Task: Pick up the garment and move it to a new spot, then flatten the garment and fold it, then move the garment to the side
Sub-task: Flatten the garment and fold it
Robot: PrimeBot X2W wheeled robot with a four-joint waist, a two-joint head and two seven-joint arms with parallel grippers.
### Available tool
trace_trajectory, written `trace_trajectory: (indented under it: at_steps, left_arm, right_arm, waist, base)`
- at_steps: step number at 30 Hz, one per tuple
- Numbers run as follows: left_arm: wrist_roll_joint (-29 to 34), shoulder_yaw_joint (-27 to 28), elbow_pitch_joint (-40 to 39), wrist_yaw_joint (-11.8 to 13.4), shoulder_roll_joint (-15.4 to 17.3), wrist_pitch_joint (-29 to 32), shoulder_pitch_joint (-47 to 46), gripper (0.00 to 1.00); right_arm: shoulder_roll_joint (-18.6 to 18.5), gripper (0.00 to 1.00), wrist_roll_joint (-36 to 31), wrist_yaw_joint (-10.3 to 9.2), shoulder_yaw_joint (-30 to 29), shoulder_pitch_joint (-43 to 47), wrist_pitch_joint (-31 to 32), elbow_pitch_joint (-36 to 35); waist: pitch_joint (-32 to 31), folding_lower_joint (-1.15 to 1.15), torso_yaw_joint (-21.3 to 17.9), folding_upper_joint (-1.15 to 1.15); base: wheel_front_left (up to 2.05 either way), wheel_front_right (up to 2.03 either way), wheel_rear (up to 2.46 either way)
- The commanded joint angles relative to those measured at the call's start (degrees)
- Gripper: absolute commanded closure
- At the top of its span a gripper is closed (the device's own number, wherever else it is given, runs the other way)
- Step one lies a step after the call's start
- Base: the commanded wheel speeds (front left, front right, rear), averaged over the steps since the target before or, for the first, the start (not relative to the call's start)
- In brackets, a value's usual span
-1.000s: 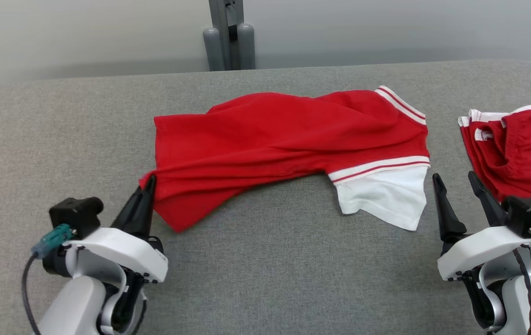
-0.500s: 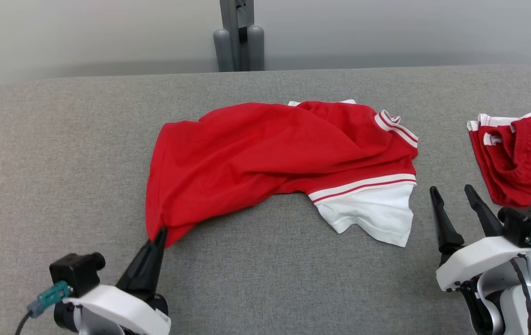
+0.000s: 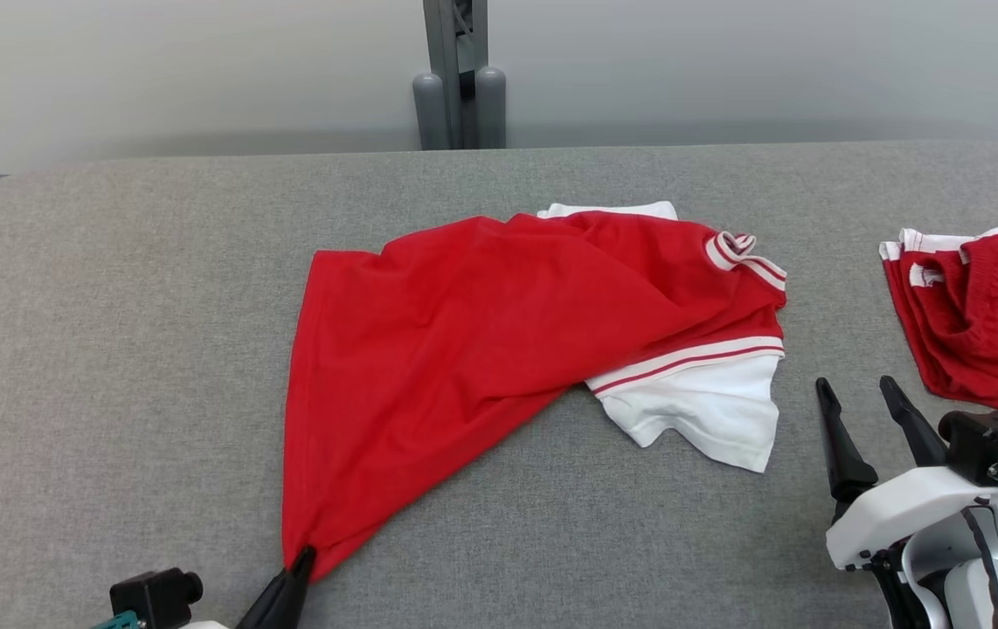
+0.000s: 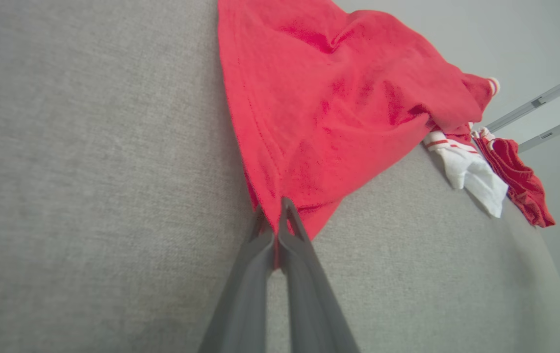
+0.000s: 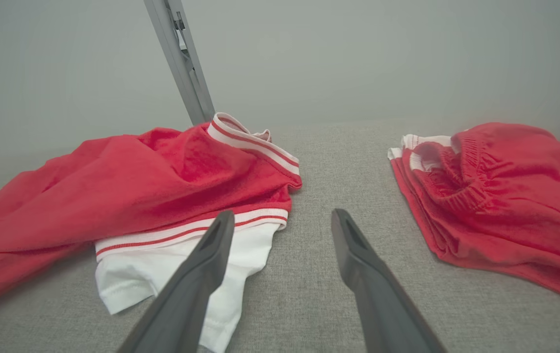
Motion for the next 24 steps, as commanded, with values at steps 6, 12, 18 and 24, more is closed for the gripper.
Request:
trace_trajectory:
  at_steps: [6, 12, 18, 24]
  left_arm:
    - [0.0, 0.3, 5.9, -1.2, 1.2, -1.3, -1.0, 1.0]
    - [2.3, 0.8, 8.4, 0.3, 0.9, -5.6, -2.9, 0.0]
    - [5.5, 1.3, 6.8, 2.8, 1.8, -8.7, -3.9, 0.0]
    - [7.5, 2.3, 2.7, 5.4, 2.5, -10.1, -3.3, 0.0]
  right_arm:
    - [-0.3, 0.0, -0.1, 0.0, -0.2, 1.3, 0.7, 0.5]
    - [-0.3, 0.0, 0.1, 0.0, -0.4, 2.7, 1.5, 1.0]
    - [-0.3, 0.0, -0.3, 0.0, -2.7, 4.9, 2.5, 0.4]
    - [-0.3, 0.0, 1.2, 0.0, -0.5, 5.7, 3.9, 0.0]
  waist:
    - [-1.1, 0.0, -0.8, 0.0]
    - [-1.8, 0.0, -1.0, 0.0]
    - [-2.4, 0.0, -0.7, 0.0]
    - [-2.4, 0.0, -0.5, 0.0]
  base:
    - [0.0, 0.0, 0.0]
    - [0.0, 0.0, 0.0]
    - [0.0, 0.0, 0.0]
    - [0.0, 0.0, 0.0]
